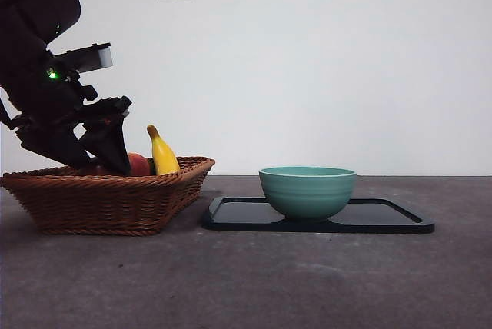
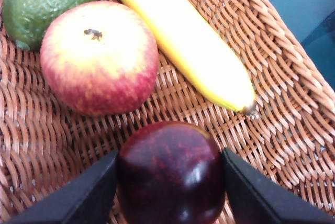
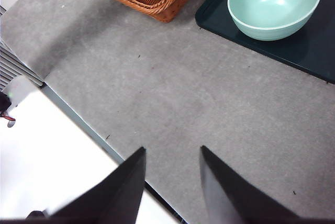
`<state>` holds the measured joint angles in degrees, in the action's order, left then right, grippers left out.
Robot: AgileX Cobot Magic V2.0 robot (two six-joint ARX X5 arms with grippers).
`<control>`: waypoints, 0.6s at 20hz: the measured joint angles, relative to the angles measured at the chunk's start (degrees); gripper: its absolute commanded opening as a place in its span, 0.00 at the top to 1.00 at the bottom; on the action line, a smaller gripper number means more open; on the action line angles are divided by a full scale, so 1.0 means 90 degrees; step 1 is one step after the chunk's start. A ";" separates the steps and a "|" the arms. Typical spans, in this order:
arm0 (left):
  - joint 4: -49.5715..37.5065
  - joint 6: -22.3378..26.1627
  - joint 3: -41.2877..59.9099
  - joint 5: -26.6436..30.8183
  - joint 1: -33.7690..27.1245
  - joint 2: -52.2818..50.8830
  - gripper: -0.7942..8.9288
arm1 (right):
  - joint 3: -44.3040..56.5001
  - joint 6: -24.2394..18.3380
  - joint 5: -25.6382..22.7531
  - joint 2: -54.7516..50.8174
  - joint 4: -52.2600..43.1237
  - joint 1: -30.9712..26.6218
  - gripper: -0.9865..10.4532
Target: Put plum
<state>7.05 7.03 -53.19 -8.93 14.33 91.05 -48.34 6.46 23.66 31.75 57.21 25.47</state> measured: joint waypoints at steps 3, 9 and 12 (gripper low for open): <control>0.0000 -0.0010 0.0000 -0.0002 0.0000 0.0000 0.51 | 0.0000 0.0002 0.0000 0.0000 -0.0002 0.0000 0.77; 0.0000 -0.0075 0.0000 0.0000 0.0005 -0.0007 0.50 | 0.0000 0.0002 0.0000 0.0000 -0.0002 0.0000 0.77; 0.0002 -0.0131 0.0000 -0.0002 0.0005 -0.0323 0.50 | 0.0000 0.0002 0.0000 0.0000 -0.0002 0.0000 0.77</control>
<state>7.07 5.85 -53.19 -8.95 14.37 88.14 -48.34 6.48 23.66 31.75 57.19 25.47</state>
